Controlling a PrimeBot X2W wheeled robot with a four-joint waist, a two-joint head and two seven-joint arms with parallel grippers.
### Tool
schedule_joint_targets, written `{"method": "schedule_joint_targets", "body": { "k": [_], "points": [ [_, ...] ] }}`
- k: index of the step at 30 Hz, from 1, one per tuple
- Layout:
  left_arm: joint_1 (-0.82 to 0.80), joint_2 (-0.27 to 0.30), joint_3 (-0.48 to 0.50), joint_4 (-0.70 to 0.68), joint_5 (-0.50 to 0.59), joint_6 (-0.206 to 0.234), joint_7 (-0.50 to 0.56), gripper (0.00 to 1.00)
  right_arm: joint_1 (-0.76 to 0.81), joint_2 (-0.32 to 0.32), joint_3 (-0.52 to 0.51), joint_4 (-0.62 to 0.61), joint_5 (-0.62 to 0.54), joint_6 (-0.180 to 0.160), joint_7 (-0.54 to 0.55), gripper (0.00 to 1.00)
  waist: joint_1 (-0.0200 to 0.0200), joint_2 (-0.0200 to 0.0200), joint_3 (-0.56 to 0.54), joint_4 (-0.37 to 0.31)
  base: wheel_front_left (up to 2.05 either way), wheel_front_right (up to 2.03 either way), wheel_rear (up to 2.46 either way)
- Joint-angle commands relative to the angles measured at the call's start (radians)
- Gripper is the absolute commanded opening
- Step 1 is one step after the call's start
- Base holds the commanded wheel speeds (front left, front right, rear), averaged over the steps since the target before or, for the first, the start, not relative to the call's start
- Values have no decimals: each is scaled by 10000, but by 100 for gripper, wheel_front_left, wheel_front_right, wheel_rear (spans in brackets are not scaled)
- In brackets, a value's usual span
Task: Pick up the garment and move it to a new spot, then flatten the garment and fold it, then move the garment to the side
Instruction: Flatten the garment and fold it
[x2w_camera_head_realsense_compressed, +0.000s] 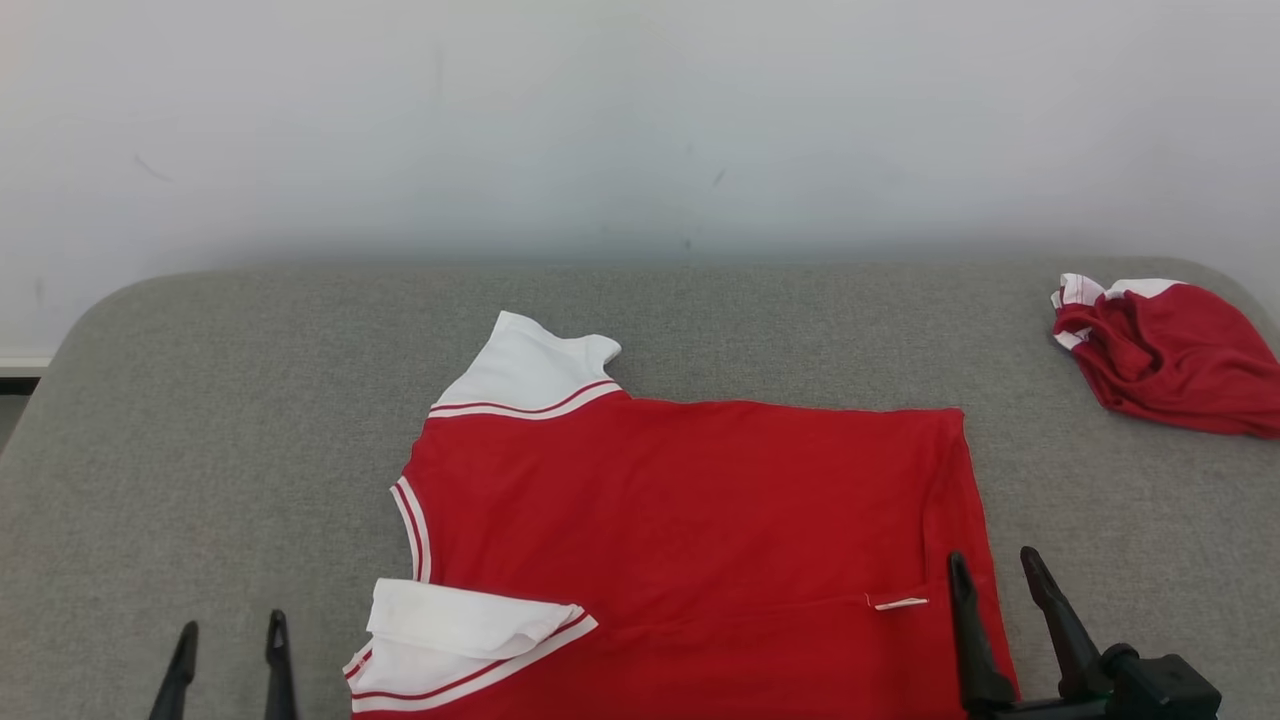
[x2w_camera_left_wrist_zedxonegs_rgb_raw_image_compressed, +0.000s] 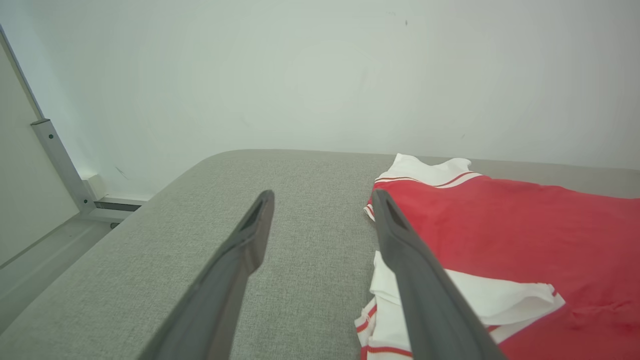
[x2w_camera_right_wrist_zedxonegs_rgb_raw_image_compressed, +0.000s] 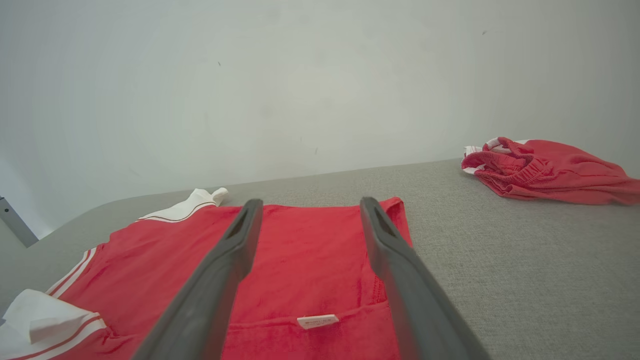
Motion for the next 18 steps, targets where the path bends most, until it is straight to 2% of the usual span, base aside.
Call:
{"method": "schedule_joint_targets", "body": {
  "k": [1, 18],
  "points": [
    [65, -26, 105, 3, -37, -34, -28, 100, 87, 54, -41, -61, -126, -3, -41, 100, 0, 0, -4, -4, 0, 0, 0],
    [189, -125, 89, 46, 170, -53, -28, 100, 43, 182, -271, -95, -1042, -3, -42, 100, 0, 0, 11, -202, 0, 0, 0]
  ]
}}
